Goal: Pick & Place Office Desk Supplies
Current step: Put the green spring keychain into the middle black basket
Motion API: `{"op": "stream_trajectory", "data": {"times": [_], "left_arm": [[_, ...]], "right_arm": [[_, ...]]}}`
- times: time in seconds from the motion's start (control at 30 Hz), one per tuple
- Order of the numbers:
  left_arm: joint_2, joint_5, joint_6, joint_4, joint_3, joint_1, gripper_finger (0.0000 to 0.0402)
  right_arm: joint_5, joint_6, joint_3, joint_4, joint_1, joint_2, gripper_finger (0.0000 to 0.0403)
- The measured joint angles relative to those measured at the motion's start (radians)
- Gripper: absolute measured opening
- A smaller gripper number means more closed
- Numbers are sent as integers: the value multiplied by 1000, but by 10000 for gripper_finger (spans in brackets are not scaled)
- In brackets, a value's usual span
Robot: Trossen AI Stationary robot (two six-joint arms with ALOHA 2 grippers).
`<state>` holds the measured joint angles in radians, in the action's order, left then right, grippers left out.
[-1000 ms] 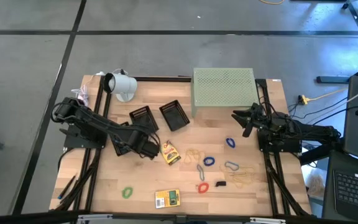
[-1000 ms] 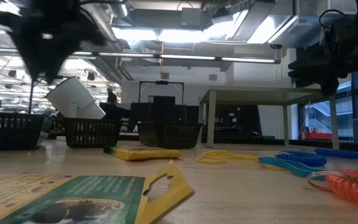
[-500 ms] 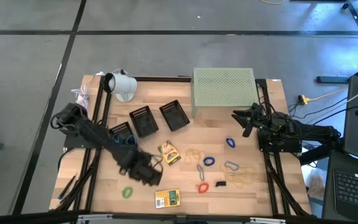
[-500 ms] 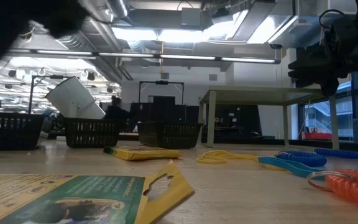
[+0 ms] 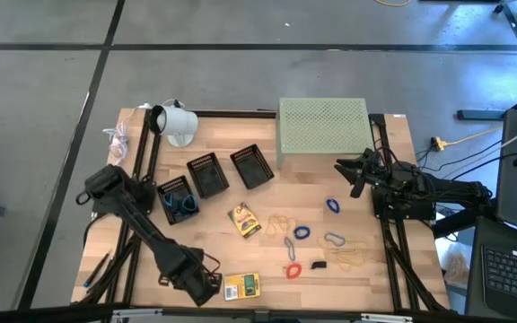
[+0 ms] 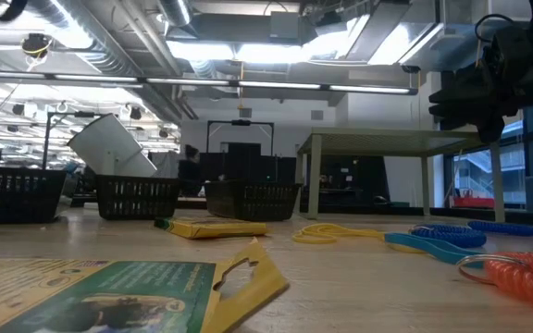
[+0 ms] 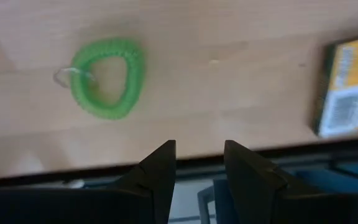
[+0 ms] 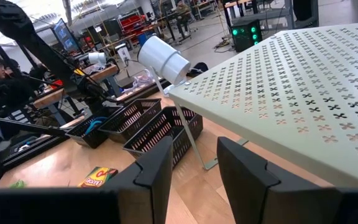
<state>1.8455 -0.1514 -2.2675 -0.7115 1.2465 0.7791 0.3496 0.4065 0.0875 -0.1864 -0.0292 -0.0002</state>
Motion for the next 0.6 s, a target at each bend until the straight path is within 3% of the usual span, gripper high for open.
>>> {"op": "stream_trajectory", "data": {"times": [0.23, 0.37, 0.6], "left_arm": [[70, -177, -18, -62, -1, 6, 132], [67, -161, 7, -61, 0, 1, 131], [64, -152, 35, -211, 0, -2, 131]], "right_arm": [[0, 0, 0, 0, 0, 0, 131], [0, 0, 0, 0, 0, 0, 131], [0, 0, 0, 0, 0, 0, 131]]}}
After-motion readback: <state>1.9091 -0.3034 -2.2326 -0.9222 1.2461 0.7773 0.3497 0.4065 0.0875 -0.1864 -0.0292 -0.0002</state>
